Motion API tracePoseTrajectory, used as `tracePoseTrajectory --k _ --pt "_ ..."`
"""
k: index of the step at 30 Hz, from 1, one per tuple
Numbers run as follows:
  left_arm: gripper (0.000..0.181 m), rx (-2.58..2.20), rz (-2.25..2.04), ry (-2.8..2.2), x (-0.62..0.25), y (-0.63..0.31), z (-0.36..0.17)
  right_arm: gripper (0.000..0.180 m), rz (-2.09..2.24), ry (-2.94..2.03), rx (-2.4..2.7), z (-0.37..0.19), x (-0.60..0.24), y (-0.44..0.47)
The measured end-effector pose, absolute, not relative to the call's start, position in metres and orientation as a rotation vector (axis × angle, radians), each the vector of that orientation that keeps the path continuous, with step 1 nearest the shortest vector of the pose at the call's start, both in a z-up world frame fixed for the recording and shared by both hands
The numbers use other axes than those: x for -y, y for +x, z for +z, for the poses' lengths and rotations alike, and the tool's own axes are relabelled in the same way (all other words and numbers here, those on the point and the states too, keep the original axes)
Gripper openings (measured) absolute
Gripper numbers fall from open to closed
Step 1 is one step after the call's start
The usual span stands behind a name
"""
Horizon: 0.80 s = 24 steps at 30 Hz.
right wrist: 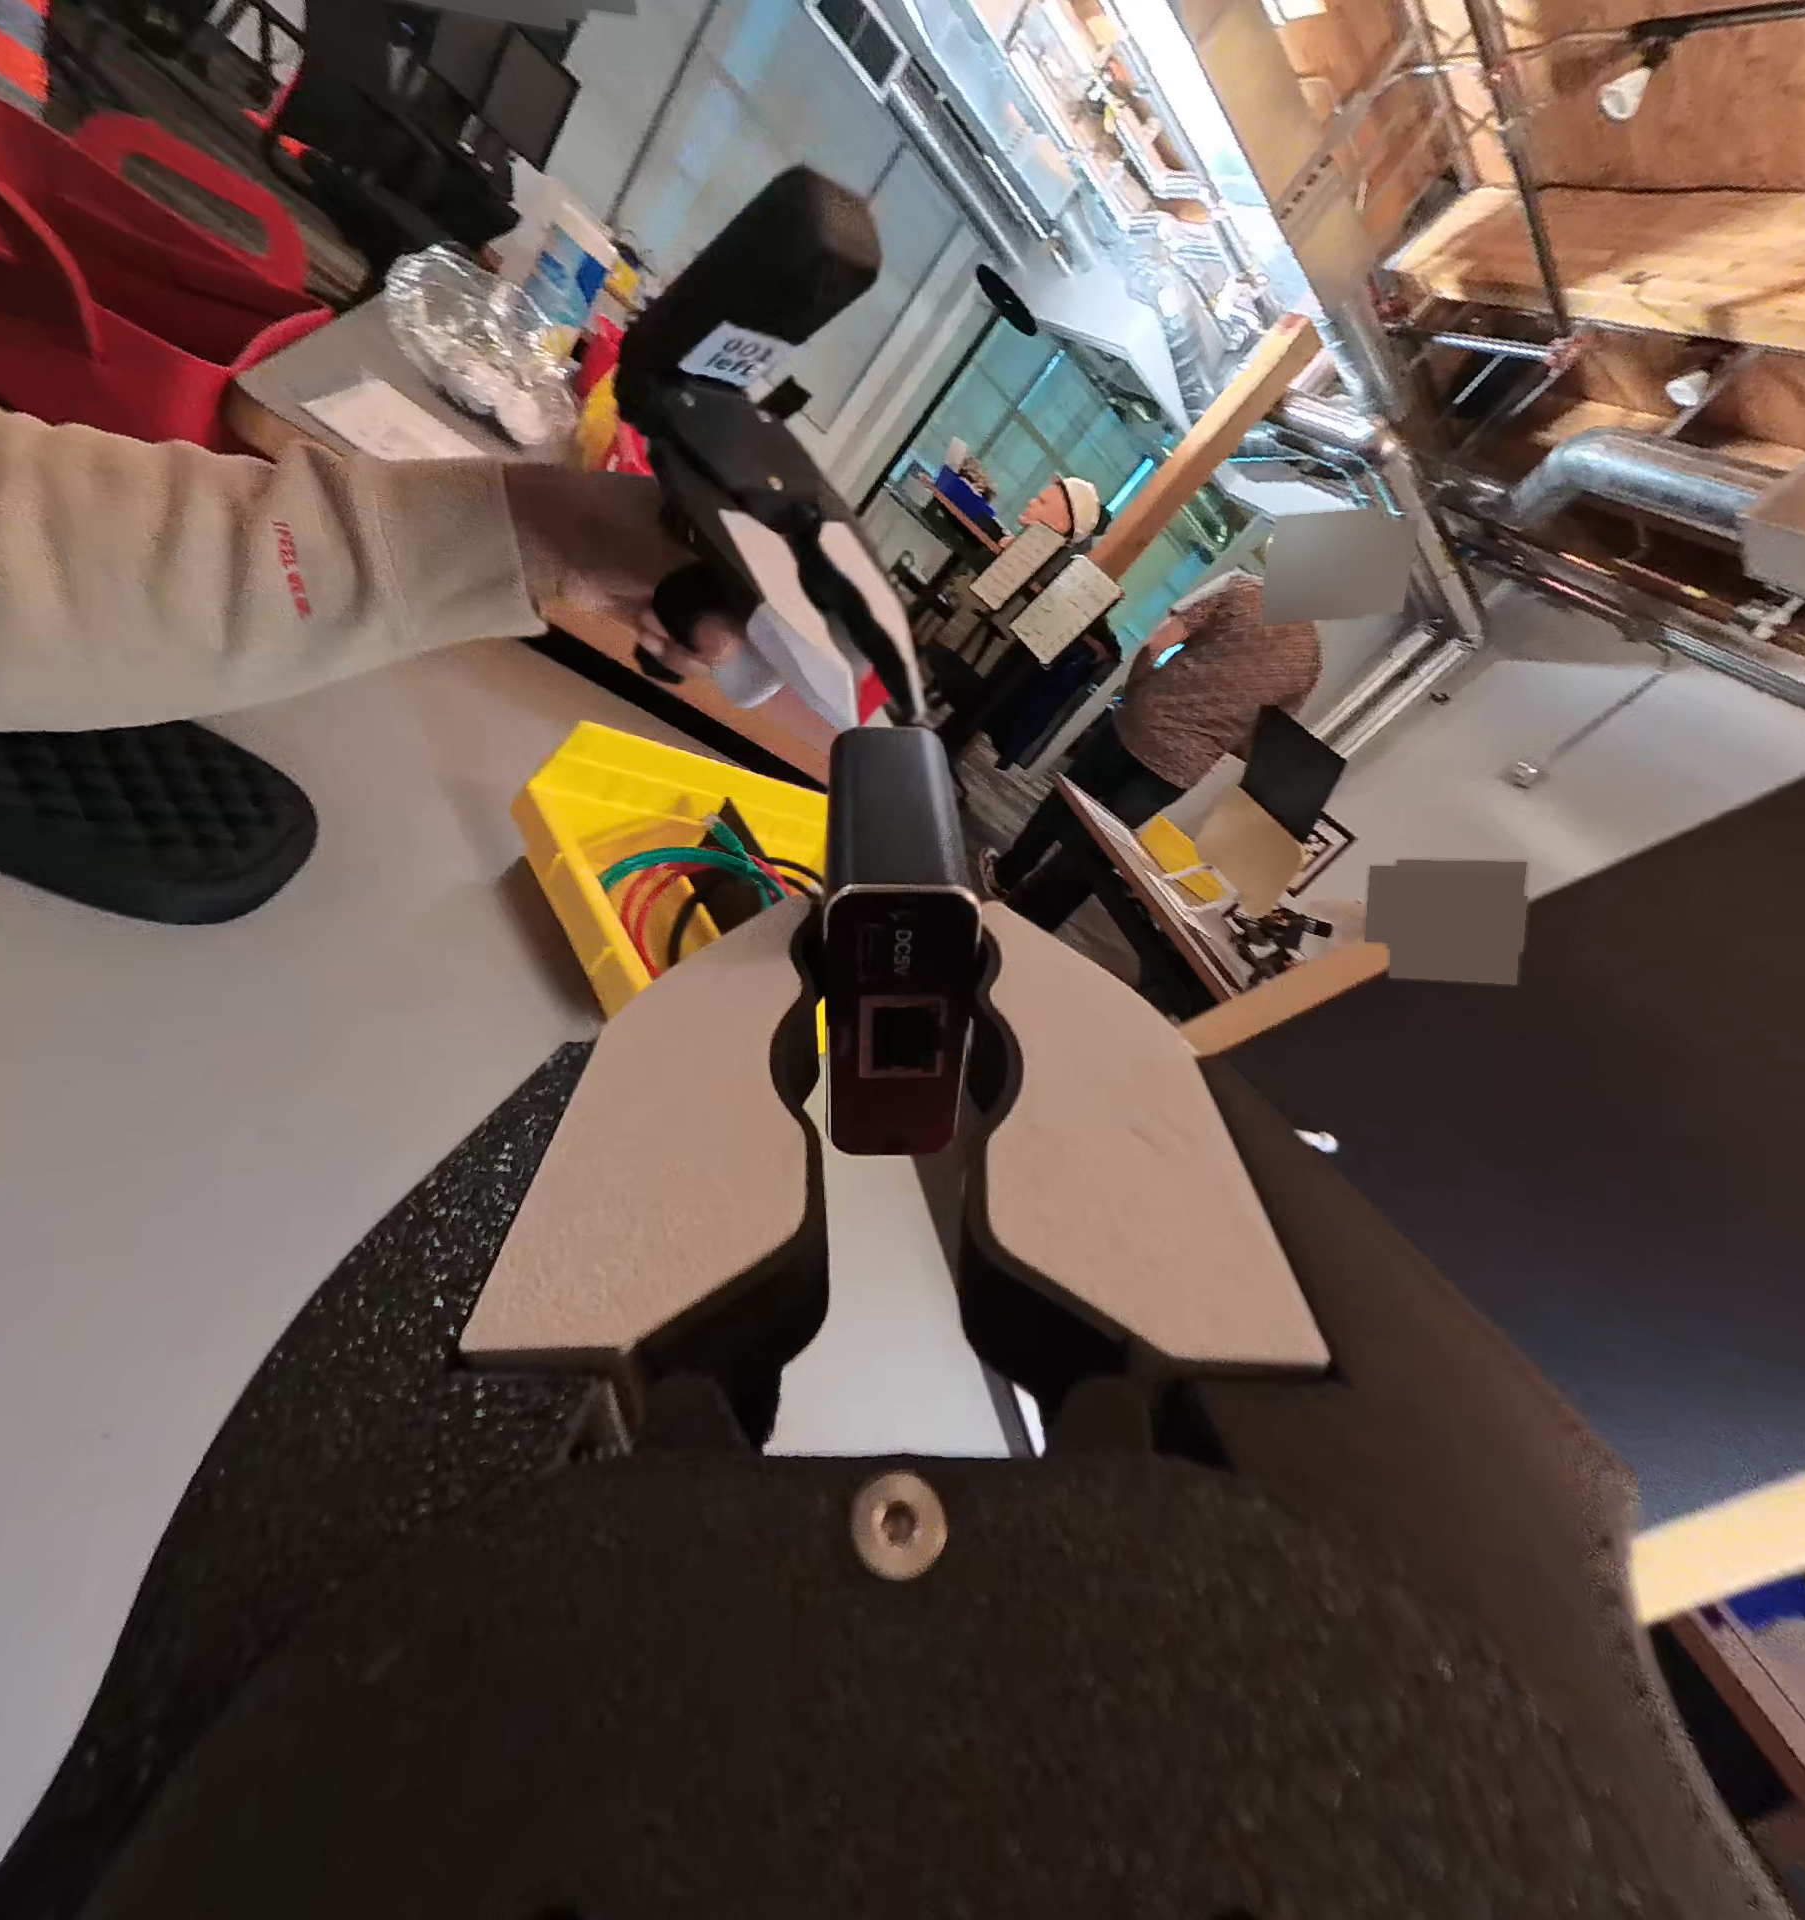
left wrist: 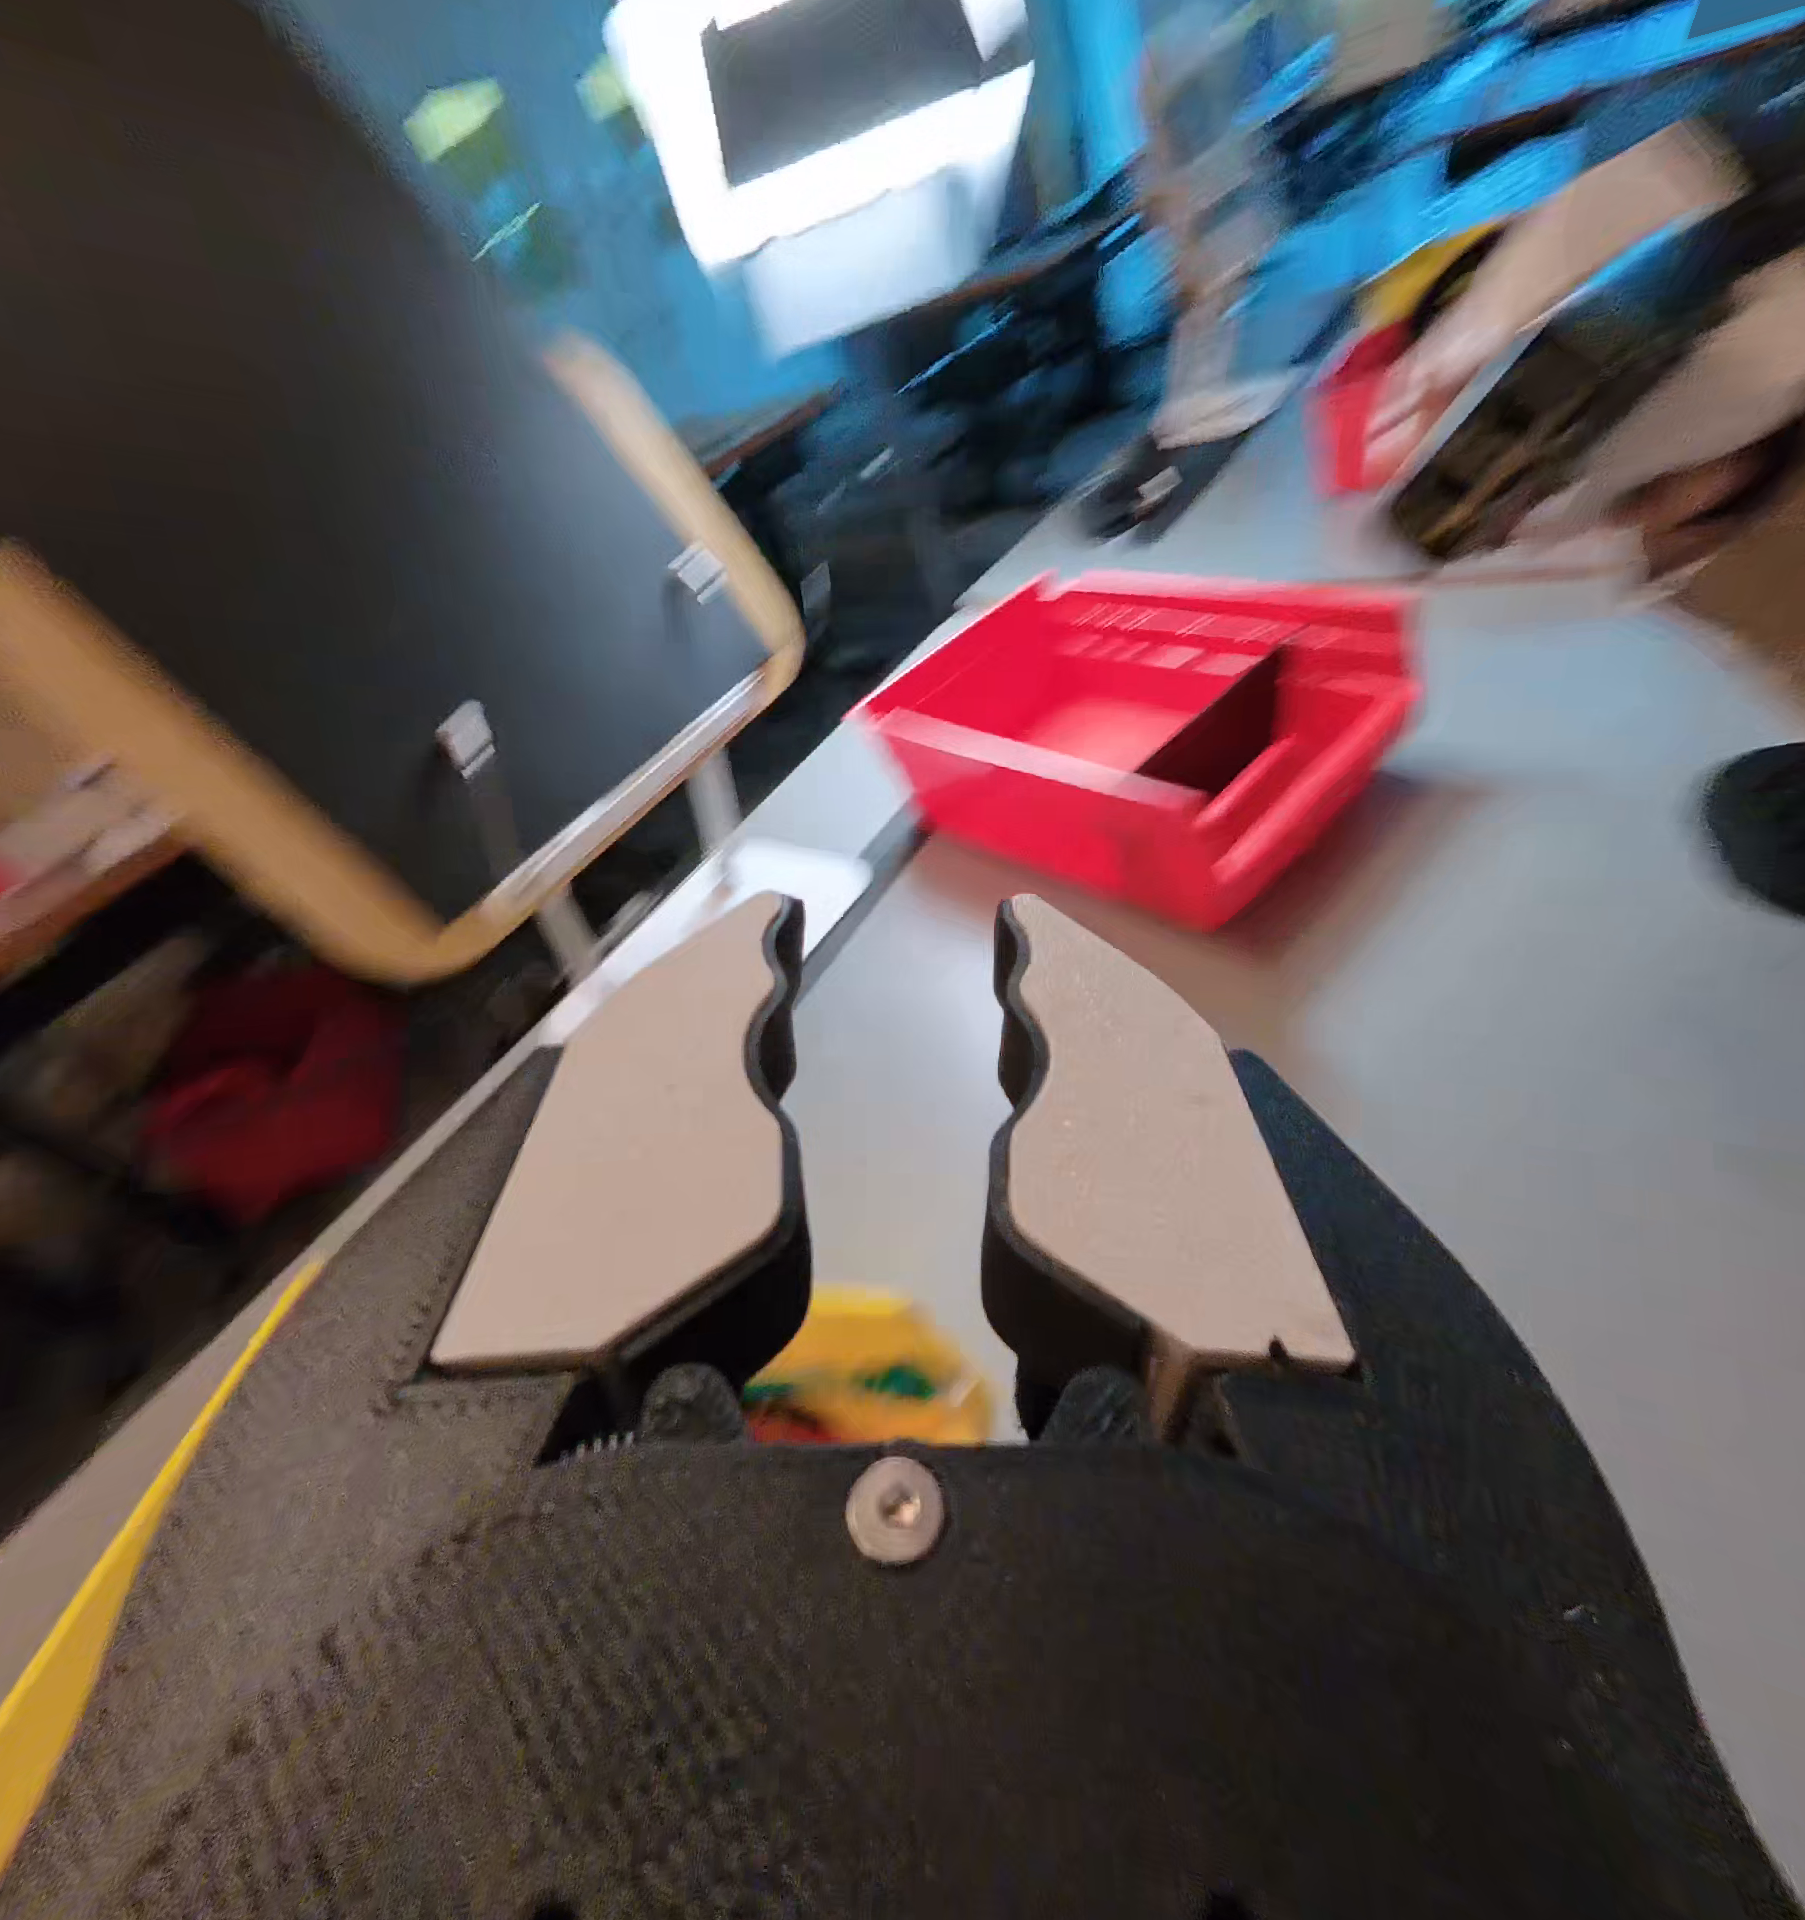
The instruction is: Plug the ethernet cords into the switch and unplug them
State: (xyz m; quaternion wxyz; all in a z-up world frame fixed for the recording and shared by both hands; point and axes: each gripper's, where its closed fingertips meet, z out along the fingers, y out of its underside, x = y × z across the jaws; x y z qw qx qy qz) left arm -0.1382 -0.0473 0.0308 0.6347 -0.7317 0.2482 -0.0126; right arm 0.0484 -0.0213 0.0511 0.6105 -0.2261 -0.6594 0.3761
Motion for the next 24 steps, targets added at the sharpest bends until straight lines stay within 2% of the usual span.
tracePoseTrajectory --k 4,11,20,24 --pt "0.035 -0.380 0.289 -1.968 0.048 -0.240 -0.026 0.024 0.829 -0.552 1.492 0.053 0.006 0.052" --pt "0.034 -0.418 0.361 -2.276 0.040 -0.285 -0.121 0.024 0.802 -0.572 1.521 0.043 0.002 0.046" --pt "0.031 -0.578 0.585 -2.300 0.021 -0.291 -0.141 0.024 0.795 -0.585 1.527 0.039 -0.002 0.043" --pt "0.017 -0.622 0.668 -2.289 0.011 -0.293 -0.145 0.024 0.795 -0.594 1.532 0.036 -0.003 0.042"
